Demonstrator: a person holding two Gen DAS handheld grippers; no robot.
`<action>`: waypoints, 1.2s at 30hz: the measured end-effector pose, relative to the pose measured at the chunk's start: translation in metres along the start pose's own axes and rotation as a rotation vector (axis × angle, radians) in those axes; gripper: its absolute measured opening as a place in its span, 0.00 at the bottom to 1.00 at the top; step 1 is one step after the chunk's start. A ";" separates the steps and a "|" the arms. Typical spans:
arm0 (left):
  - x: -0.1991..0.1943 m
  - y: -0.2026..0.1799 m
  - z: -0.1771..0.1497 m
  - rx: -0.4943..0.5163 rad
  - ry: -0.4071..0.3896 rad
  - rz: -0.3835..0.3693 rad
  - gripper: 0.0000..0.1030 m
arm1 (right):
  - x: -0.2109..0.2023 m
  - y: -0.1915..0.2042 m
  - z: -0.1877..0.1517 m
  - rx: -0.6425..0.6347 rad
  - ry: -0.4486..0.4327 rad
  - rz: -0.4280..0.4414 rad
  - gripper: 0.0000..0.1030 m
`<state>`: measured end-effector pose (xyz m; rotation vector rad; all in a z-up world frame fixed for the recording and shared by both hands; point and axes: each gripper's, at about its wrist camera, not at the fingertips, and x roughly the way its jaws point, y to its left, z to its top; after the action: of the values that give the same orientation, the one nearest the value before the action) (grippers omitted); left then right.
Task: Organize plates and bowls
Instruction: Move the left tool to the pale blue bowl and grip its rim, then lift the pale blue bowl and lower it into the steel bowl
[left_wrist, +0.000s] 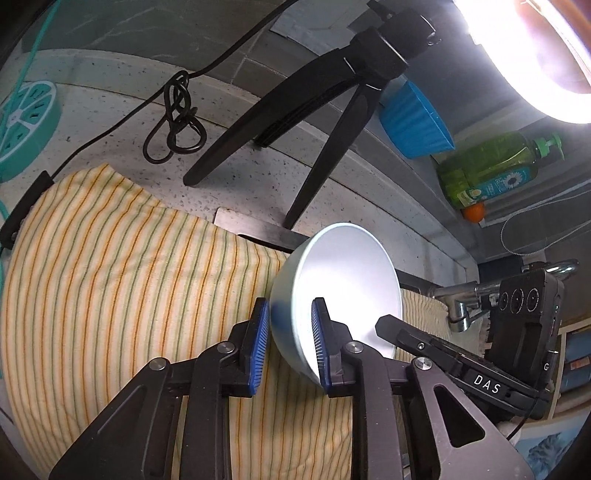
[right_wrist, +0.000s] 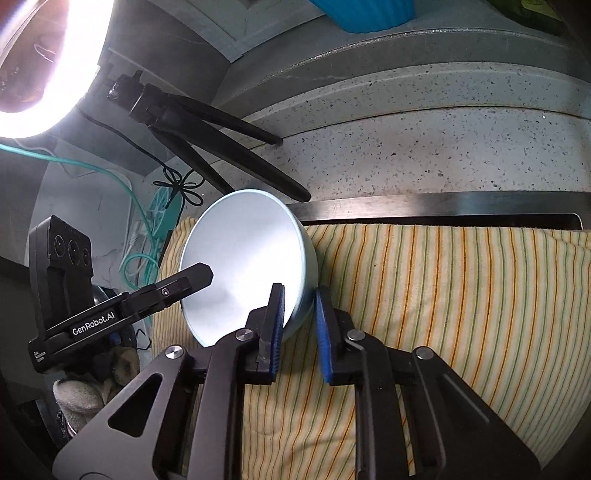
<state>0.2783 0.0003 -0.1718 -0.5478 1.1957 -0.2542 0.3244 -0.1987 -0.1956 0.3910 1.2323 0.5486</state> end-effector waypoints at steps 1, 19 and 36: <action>-0.001 -0.002 -0.001 0.006 -0.003 0.007 0.19 | -0.001 0.002 0.000 -0.004 -0.001 -0.005 0.16; -0.070 -0.011 -0.040 0.018 -0.098 -0.015 0.19 | -0.053 0.038 -0.035 -0.077 -0.029 0.075 0.16; -0.143 -0.007 -0.119 -0.011 -0.173 -0.035 0.19 | -0.100 0.087 -0.113 -0.188 -0.004 0.152 0.16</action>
<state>0.1173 0.0296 -0.0832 -0.5888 1.0217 -0.2253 0.1772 -0.1888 -0.1030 0.3279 1.1420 0.7866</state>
